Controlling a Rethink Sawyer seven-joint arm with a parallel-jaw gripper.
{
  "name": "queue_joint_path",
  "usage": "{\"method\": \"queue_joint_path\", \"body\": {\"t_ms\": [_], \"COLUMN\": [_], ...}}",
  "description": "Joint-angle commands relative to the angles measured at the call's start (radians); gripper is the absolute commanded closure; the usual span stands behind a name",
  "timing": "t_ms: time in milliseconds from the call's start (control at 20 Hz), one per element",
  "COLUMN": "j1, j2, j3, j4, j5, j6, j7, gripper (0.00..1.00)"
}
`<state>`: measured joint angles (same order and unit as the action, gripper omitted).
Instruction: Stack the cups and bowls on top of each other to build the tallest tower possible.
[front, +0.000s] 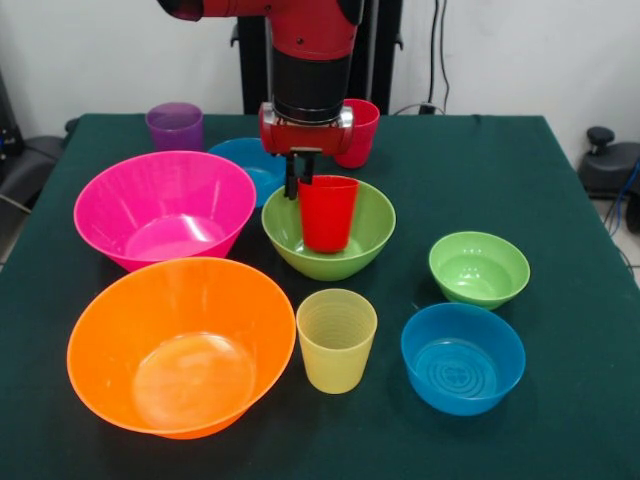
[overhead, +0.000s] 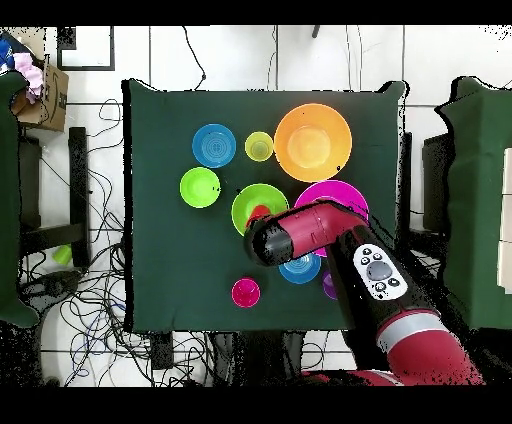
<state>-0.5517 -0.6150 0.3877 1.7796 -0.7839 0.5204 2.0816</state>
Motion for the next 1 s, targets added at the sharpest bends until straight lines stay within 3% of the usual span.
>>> {"method": "queue_joint_path", "body": {"t_ms": [50, 400, 1000], "j1": [0.022, 0.032, 0.018], "j2": [0.053, 0.048, 0.043], "j3": [-0.016, -0.023, -0.005], "j4": [-0.079, -0.07, -0.07], "j5": [-0.03, -0.041, -0.021], "j6": [-0.026, -0.065, -0.038], "j7": [-0.006, 0.015, -0.016], "gripper": [1.0, 1.0, 1.0]}}
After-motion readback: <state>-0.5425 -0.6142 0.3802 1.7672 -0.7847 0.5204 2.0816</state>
